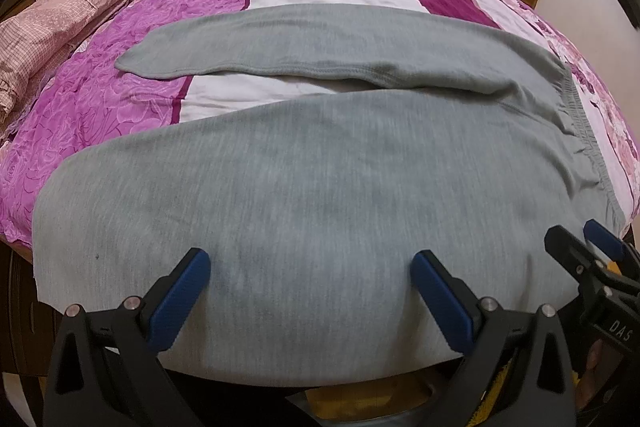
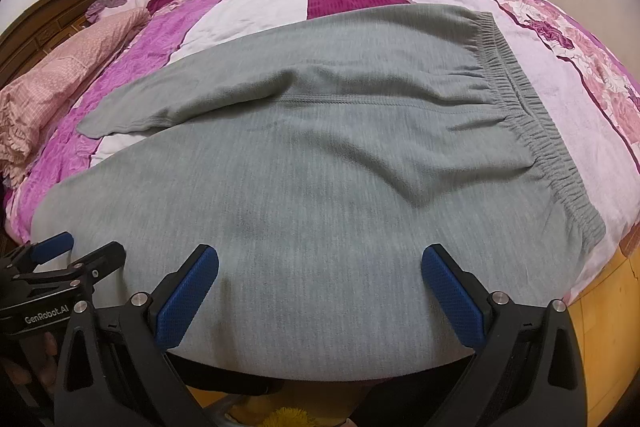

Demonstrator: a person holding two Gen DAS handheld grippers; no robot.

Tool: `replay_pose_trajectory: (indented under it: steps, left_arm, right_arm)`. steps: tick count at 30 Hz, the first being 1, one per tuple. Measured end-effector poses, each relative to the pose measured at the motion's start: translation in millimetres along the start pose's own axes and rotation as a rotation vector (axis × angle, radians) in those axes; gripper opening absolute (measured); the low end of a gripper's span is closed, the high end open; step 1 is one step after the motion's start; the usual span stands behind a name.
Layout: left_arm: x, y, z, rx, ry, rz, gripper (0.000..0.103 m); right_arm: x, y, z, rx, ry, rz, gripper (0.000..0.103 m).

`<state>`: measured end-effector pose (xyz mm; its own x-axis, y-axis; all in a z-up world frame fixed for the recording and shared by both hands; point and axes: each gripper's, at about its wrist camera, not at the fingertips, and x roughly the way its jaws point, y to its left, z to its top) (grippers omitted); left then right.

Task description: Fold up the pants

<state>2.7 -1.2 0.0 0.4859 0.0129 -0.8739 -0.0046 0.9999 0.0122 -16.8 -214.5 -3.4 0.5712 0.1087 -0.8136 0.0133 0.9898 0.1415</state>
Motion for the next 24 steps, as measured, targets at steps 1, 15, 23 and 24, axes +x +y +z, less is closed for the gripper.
replay_pose_trajectory:
  steps: [1, 15, 23, 24]
  left_arm:
    - [-0.1, 0.1, 0.0, 0.000, 0.000, 0.000, 0.103]
    - [-0.5, 1.2, -0.8, 0.000, -0.001, 0.002, 0.103]
    - [-2.4, 4.5, -3.1, 0.002, -0.005, 0.010, 0.103]
    - [-2.8, 4.6, -2.8, 0.003, -0.005, 0.011, 0.103]
  right_arm:
    - [-0.2, 0.1, 0.3, 0.000, 0.001, 0.000, 0.098]
    - [-0.7, 1.0, -0.8, -0.004, -0.008, -0.004, 0.098]
    - [-4.0, 1.5, 0.2, -0.006, -0.013, -0.007, 0.098]
    - [-4.4, 1.3, 0.4, -0.005, -0.015, -0.008, 0.098]
